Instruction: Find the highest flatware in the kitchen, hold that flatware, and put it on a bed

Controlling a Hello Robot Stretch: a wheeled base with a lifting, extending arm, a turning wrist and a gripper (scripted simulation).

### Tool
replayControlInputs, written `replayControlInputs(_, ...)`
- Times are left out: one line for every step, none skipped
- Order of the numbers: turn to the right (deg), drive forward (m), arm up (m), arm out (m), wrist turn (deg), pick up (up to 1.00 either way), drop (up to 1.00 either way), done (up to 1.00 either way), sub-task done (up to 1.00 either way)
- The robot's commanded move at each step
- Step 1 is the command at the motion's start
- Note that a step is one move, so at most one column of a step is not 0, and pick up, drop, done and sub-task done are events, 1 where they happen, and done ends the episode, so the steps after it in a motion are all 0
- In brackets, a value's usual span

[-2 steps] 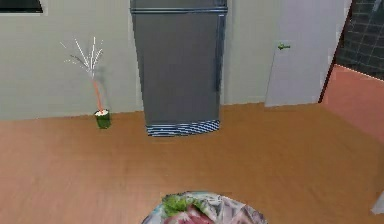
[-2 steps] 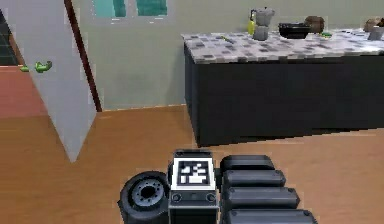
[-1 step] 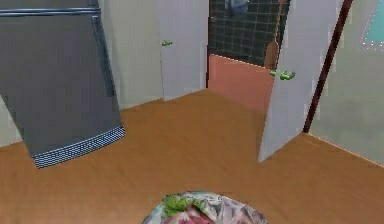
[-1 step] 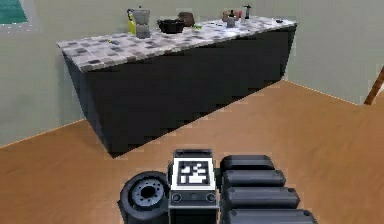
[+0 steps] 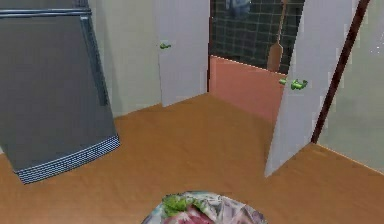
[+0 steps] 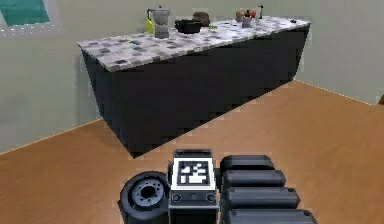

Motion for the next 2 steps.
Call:
replayControlInputs(-6.0, 0.0, 0.0, 0.0, 0.0, 0.0, 0.0, 0.0, 0.0)
replayControlInputs(0.0, 1.0, 0.0, 0.0, 0.0, 0.0, 0.0, 0.0, 0.0)
